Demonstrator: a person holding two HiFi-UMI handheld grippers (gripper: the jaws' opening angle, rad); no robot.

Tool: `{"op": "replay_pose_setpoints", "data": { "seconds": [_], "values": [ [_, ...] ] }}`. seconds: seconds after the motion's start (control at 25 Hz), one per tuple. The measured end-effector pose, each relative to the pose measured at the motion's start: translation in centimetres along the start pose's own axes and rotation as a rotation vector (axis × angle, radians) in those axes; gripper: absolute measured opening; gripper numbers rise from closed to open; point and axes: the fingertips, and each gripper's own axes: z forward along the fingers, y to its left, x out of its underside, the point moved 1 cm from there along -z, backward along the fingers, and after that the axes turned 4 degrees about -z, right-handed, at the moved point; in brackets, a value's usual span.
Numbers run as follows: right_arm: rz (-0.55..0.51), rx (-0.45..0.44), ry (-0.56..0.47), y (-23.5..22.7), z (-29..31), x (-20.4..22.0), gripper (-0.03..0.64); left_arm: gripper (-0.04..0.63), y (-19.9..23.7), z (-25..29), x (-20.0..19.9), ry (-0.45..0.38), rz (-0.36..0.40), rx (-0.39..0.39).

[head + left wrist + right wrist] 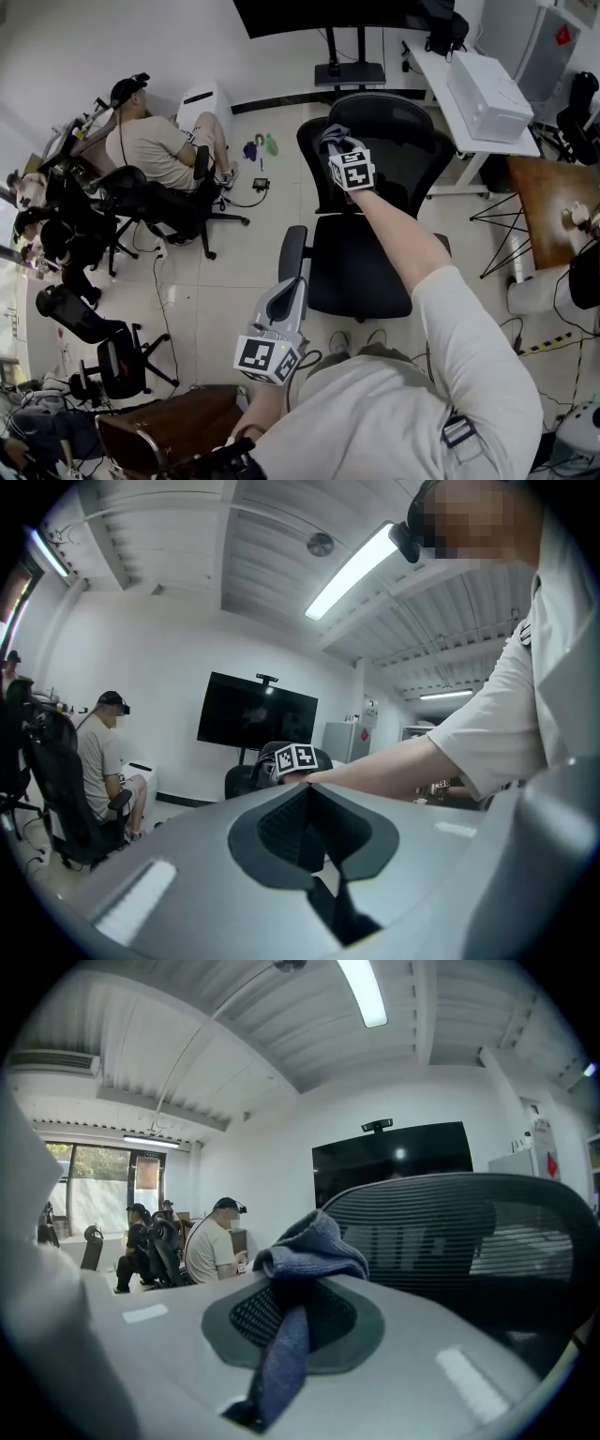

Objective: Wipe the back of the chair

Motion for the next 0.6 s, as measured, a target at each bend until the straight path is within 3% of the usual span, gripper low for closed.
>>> {"op": "replay_pose_setpoints", "data": {
  "seconds": [0.28, 0.6],
  "values": [
    [-0.027, 0.01, 0.006, -0.5, 1.1, -0.7, 0.04, 0.037, 1.9, -0.9, 0.3, 0.02, -0.007, -0.038],
    [-0.013, 0.103, 0.025, -5.8, -1.5, 0.7, 0.04, 0.037, 1.0, 1.1, 0.0, 0.035, -0.015, 0.019]
  ]
}}
